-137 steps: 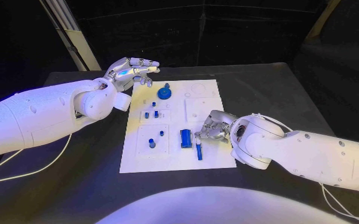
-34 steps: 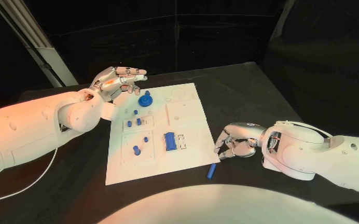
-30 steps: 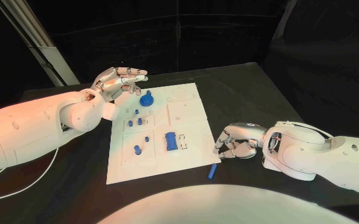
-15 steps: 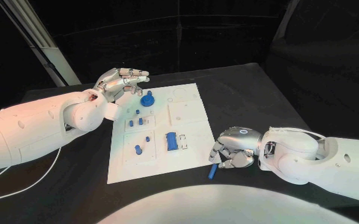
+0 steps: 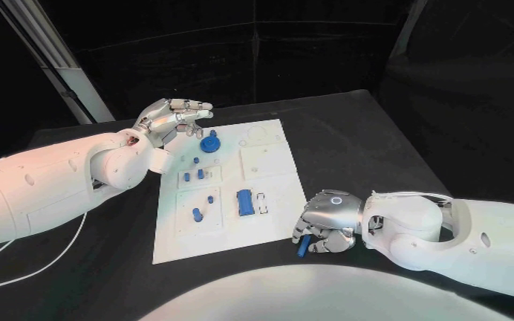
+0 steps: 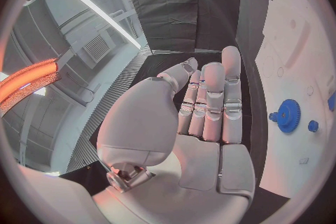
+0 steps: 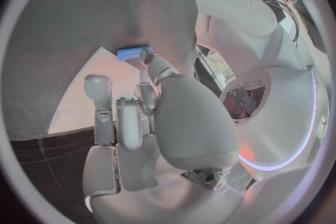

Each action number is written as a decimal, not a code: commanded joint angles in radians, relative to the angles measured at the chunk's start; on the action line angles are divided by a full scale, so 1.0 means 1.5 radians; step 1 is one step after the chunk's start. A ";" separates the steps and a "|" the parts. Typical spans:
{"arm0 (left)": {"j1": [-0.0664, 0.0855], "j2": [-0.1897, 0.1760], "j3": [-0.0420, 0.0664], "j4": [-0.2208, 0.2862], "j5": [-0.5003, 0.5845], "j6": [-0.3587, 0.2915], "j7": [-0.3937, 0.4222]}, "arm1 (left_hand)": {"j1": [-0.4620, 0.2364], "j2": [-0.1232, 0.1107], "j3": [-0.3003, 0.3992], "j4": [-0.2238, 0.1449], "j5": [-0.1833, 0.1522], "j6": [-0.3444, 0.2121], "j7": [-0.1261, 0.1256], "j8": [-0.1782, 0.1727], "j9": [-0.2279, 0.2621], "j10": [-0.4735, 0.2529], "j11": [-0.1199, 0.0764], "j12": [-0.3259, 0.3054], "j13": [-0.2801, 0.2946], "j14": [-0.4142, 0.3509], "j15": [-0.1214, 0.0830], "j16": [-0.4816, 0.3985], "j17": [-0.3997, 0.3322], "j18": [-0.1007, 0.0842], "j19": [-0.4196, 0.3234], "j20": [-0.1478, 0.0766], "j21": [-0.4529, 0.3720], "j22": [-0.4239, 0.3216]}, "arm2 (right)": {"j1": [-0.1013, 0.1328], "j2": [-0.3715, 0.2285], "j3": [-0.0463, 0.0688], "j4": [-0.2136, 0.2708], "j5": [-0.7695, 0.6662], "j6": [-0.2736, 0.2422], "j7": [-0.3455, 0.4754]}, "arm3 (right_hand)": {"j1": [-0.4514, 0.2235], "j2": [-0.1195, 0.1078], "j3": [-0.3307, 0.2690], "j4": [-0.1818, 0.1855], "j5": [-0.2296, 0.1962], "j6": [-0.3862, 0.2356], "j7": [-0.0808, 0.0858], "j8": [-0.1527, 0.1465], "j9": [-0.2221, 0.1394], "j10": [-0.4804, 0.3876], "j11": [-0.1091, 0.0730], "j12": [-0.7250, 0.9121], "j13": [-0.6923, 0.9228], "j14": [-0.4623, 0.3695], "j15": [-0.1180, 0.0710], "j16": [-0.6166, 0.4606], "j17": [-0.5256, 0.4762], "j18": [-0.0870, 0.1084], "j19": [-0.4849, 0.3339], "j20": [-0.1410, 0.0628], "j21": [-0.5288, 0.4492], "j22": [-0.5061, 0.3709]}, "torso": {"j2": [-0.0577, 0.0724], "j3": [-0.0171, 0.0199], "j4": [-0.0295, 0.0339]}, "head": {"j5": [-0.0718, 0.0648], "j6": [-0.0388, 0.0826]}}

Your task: Assemble the parts on the task board

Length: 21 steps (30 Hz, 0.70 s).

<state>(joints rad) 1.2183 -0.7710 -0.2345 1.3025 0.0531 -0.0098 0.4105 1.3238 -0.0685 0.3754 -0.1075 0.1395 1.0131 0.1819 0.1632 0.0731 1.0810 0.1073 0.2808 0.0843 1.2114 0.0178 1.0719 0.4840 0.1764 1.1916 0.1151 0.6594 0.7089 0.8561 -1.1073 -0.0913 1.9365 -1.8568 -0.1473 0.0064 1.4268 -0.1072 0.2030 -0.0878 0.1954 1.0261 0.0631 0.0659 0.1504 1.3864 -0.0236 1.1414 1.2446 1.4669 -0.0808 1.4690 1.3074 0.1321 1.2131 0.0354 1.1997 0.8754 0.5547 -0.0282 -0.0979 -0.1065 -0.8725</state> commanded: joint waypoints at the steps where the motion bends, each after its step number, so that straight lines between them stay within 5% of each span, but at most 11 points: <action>1: 0.000 0.000 0.000 0.001 0.003 0.009 0.002 | -0.001 0.002 -0.003 -0.002 -0.002 -0.005 -0.001 0.004 -0.001 -0.006 -0.001 0.004 0.001 -0.004 0.001 -0.004 -0.001 0.004 -0.005 0.002 -0.004 -0.001 | 0.001 0.003 -0.001 0.001 -0.054 0.005 -0.019 | -0.008 -0.002 0.000 0.006 0.001 0.004 0.001 0.003 -0.001 0.003 -0.002 0.006 0.002 0.049 -0.005 0.003 0.082 -0.001 0.003 -0.005 0.001 0.002 | 0.000 -0.0005 0.0009 | 0.001 0.000; 11: 0.000 -0.002 0.000 0.002 0.003 0.010 0.000 | -0.001 0.002 -0.003 -0.002 -0.002 -0.005 -0.001 0.004 -0.001 -0.006 -0.001 0.004 0.001 -0.004 0.001 -0.004 -0.001 0.004 -0.005 0.002 -0.004 -0.001 | 0.001 0.015 -0.004 -0.008 -0.071 0.029 -0.031 | -0.008 0.002 0.003 0.009 0.006 0.017 0.001 0.010 0.000 0.007 -0.003 0.015 0.008 0.051 -0.007 0.006 0.087 -0.001 0.006 -0.007 0.004 0.006 | 0.000 -0.0009 0.0009 | 0.002 0.000; 21: 0.000 -0.003 0.000 0.002 0.003 0.011 -0.002 | -0.001 0.002 -0.003 -0.002 -0.002 -0.005 -0.001 0.004 -0.001 -0.006 -0.001 0.005 0.001 -0.004 0.001 -0.004 -0.002 0.004 -0.005 0.002 -0.004 -0.001 | 0.001 0.027 -0.015 -0.015 -0.080 0.047 -0.035 | -0.008 0.004 0.006 0.011 0.008 0.027 0.001 0.016 0.001 0.008 -0.002 0.018 0.009 0.051 -0.007 0.007 0.088 -0.002 0.008 -0.007 0.005 0.007 | 0.000 -0.0005 0.0006 | 0.003 0.000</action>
<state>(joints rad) 1.2170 -0.7752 -0.2346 1.3040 0.0531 -0.0070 0.4070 1.3238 -0.0685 0.3754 -0.1075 0.1396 1.0131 0.1820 0.1632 0.0731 1.0774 0.1037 0.2808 0.0843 1.2114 0.0179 1.0718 0.4826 0.1764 1.1916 0.1151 0.6593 0.7081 0.8562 -1.0677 -0.1128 1.9153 -1.9552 -0.1053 -0.0367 1.4197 -0.1035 0.2103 -0.0729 0.2009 1.0613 0.0657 0.0841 0.1505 1.3899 -0.0270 1.1618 1.2565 1.4633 -0.0843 1.4734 1.3073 0.1322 1.2204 0.0282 1.1997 0.8848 0.5547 -0.0297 -0.0960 -0.1022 -0.8725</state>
